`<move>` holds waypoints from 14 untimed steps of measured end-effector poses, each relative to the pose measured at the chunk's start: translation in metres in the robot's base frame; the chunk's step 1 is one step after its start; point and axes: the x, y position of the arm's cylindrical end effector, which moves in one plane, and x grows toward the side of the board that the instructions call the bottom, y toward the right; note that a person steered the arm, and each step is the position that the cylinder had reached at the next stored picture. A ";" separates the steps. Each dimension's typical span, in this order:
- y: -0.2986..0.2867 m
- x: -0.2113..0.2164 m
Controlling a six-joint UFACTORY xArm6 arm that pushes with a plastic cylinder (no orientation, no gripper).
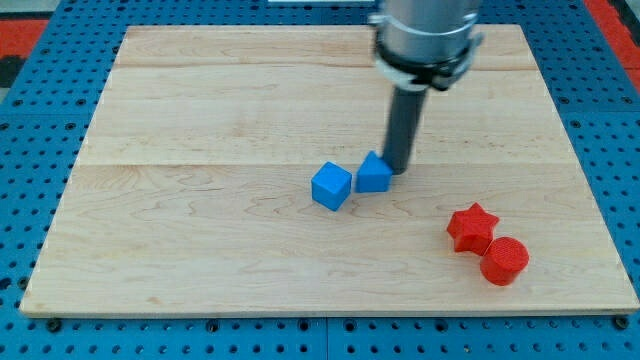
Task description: Push the yellow hexagon to the red star
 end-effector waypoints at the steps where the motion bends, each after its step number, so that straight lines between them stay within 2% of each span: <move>1: -0.005 -0.014; 2: -0.013 -0.078; 4: -0.010 -0.242; 5: 0.036 -0.258; 6: 0.063 -0.246; 8: 0.064 -0.152; 9: 0.065 -0.129; 12: 0.059 -0.074; 13: 0.026 -0.070; 14: 0.026 -0.062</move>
